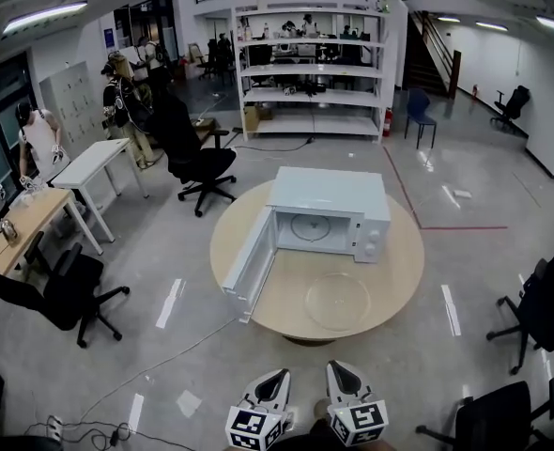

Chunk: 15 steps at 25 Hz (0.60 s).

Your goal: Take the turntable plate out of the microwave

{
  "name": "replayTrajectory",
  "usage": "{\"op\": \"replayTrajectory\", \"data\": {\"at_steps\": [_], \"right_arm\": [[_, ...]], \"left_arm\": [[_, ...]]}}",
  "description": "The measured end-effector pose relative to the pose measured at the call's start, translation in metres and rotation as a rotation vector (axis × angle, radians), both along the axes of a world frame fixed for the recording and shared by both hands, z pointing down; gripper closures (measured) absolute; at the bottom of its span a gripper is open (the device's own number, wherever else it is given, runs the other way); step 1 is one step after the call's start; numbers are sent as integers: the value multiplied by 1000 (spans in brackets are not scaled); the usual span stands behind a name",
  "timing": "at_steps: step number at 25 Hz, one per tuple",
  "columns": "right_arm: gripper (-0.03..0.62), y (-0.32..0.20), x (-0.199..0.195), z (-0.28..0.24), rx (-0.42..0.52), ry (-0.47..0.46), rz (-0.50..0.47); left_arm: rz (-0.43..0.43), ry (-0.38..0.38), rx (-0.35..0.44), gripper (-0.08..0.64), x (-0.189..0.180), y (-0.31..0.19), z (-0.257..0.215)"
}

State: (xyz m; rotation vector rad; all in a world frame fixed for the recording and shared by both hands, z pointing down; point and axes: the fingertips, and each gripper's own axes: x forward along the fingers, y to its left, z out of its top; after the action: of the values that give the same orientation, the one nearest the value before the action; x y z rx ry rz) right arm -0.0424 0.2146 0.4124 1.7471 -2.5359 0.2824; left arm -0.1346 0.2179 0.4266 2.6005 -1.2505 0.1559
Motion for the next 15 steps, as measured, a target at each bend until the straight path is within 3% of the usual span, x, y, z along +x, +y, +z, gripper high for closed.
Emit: {"op": "replayTrajectory", "data": {"at_steps": [15], "right_arm": [[574, 93, -27, 12, -55, 34, 29]], "left_arm": [[54, -21, 16, 514, -19, 93, 7]]}}
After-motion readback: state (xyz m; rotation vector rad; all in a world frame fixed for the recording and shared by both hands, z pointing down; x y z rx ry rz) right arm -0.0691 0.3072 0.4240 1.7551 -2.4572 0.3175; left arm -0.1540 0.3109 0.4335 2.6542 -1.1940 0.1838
